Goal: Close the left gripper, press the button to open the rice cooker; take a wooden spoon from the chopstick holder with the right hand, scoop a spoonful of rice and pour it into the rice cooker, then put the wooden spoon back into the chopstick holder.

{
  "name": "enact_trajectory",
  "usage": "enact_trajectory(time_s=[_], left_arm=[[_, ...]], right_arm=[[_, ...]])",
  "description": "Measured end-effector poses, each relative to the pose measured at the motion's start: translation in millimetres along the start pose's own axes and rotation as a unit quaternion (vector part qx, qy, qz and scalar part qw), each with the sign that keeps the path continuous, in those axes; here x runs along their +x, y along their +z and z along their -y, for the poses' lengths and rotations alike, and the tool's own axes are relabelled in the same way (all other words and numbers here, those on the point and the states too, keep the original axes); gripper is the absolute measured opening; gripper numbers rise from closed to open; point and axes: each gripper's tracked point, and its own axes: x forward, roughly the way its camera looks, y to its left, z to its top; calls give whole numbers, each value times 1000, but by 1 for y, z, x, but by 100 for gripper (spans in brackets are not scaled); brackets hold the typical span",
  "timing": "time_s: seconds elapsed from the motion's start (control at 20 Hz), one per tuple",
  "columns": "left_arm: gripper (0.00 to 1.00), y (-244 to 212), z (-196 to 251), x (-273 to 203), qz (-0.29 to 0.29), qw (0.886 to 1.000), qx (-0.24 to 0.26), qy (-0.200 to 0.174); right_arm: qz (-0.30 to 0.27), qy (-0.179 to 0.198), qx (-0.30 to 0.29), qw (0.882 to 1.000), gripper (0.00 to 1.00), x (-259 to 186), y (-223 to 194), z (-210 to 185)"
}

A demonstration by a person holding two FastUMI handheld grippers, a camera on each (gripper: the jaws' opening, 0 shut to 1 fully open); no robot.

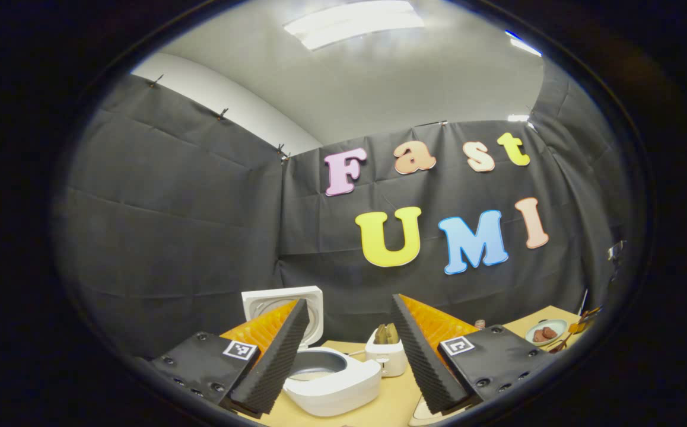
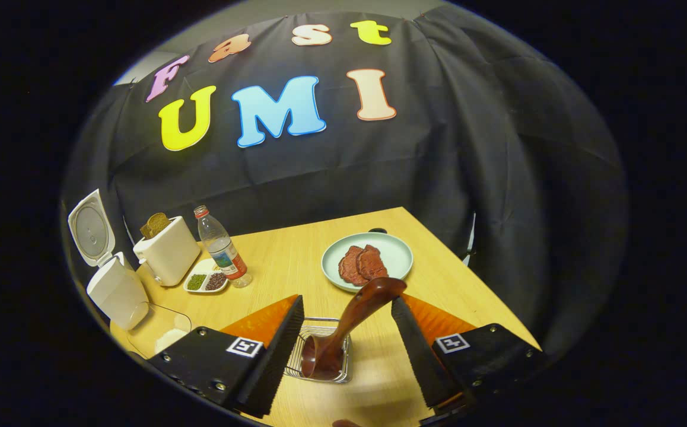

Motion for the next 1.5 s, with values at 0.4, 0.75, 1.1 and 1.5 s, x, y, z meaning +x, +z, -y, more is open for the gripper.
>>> enact_trajectory(time_s=[0.4,0.75,1.1,1.5], left_arm=[[96,-18,3,22,-16,1000,-4,-16],[96,-38,-20,57,-39,999,-10,-9],[96,-52,-64,118,-56,998,-5,15],[96,-63,-124,191,-60,997,4,49]], right_arm=[[131,-1,-38,991,92,-68,111,-21],[170,3,-34,985,93,-104,154,-44],[177,-7,-43,983,92,-121,158,-62],[187,-39,-32,981,92,-143,151,-73]])
